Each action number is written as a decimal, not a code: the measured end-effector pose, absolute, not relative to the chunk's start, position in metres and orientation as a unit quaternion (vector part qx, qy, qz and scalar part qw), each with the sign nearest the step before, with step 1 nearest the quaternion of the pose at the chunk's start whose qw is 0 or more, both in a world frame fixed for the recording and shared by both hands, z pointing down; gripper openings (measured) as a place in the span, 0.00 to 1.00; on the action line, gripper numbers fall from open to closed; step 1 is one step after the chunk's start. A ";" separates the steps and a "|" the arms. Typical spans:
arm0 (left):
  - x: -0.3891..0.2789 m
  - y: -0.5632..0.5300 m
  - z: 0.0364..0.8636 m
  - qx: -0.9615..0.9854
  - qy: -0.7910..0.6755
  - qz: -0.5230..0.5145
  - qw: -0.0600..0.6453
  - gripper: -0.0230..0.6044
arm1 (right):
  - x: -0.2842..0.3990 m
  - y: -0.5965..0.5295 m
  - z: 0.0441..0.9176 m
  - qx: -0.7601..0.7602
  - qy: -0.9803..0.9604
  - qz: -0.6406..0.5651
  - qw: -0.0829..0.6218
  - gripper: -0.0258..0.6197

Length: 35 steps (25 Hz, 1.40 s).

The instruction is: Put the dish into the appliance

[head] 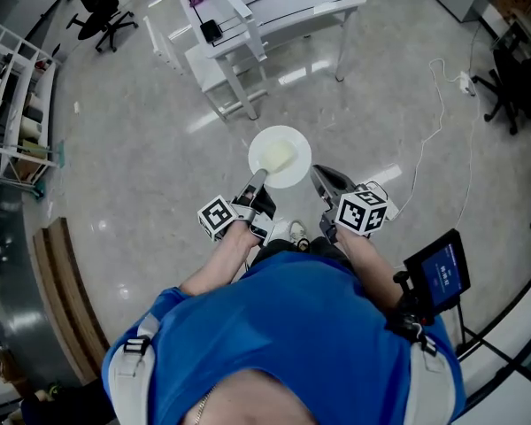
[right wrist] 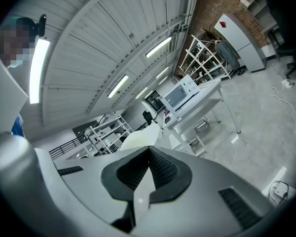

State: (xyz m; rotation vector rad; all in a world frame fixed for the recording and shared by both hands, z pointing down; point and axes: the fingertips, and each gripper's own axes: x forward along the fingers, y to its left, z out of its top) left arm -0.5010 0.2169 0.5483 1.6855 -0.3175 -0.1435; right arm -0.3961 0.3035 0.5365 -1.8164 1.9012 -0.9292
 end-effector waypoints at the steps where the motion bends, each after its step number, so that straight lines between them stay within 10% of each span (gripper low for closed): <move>1: -0.500 0.217 0.544 0.741 -0.135 -0.065 0.654 0.07 | -0.396 0.303 0.534 -0.644 0.669 -0.328 0.176 0.04; 17: -0.461 0.174 0.570 0.736 -0.155 -0.042 0.657 0.07 | -0.343 0.265 0.548 -0.656 0.661 -0.325 0.166 0.04; 35: -0.246 0.128 0.553 0.738 -0.196 -0.077 0.641 0.07 | -0.128 0.211 0.537 -0.615 0.703 -0.323 0.152 0.04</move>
